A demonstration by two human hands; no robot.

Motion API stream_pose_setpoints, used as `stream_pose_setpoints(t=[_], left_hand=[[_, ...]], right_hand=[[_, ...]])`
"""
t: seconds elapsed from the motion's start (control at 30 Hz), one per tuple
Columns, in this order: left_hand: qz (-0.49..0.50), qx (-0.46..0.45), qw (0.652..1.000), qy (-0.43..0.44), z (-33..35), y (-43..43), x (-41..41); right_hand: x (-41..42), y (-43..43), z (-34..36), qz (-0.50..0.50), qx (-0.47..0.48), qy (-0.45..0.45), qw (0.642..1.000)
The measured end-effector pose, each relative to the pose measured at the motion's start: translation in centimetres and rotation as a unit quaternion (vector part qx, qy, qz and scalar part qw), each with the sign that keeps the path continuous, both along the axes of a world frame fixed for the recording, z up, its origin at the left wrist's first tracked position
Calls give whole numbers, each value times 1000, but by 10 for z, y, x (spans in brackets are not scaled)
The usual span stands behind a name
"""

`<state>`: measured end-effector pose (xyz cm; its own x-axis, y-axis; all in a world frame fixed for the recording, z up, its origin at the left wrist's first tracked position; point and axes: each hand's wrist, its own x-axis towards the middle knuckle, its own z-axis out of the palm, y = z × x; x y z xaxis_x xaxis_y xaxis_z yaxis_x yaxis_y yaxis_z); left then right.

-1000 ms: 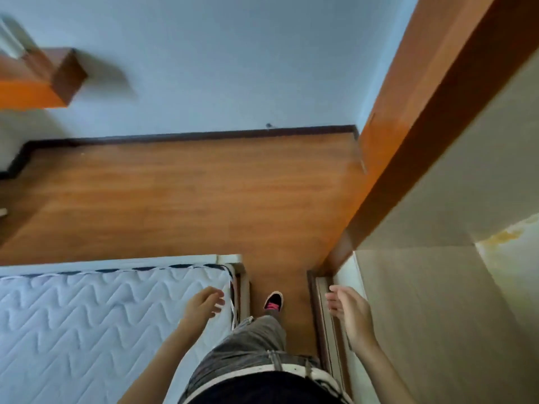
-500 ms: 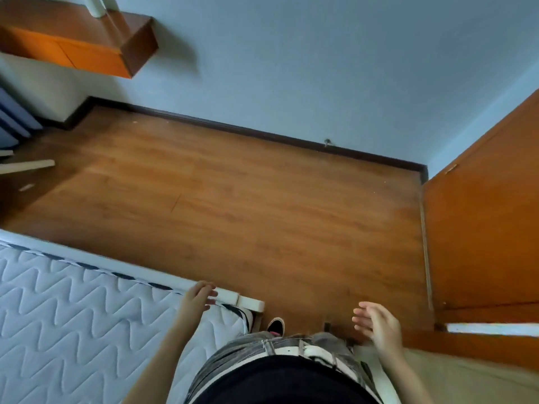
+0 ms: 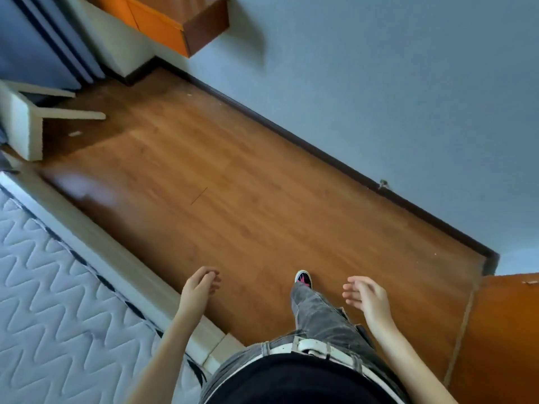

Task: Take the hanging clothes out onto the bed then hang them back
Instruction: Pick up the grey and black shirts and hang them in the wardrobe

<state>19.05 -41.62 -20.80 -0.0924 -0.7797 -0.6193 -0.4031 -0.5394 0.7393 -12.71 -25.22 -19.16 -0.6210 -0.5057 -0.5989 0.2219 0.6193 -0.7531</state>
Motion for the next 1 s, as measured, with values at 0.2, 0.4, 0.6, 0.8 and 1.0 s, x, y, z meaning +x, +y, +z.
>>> stream_pose_setpoints(t=[0.2,0.4,0.6,0.8,1.0], left_hand=[[212,54,975,-25,3,0,-14],[418,82,904,-33,-1,12,-13],[542,69,838,-18,-19,-68,3],[549,15,836,-4,0,-231,51],[540,-43,840,-13,16,-387,110]], right_hand=[[-58,-189,22,215,-19,-20,976],[-28,-351,11,401,-18,-46,915],[39,-503,-10,494,-15,-58,867],[79,-639,0,513,-11,-47,857],[112,-778,-9,521,4,-36,853]])
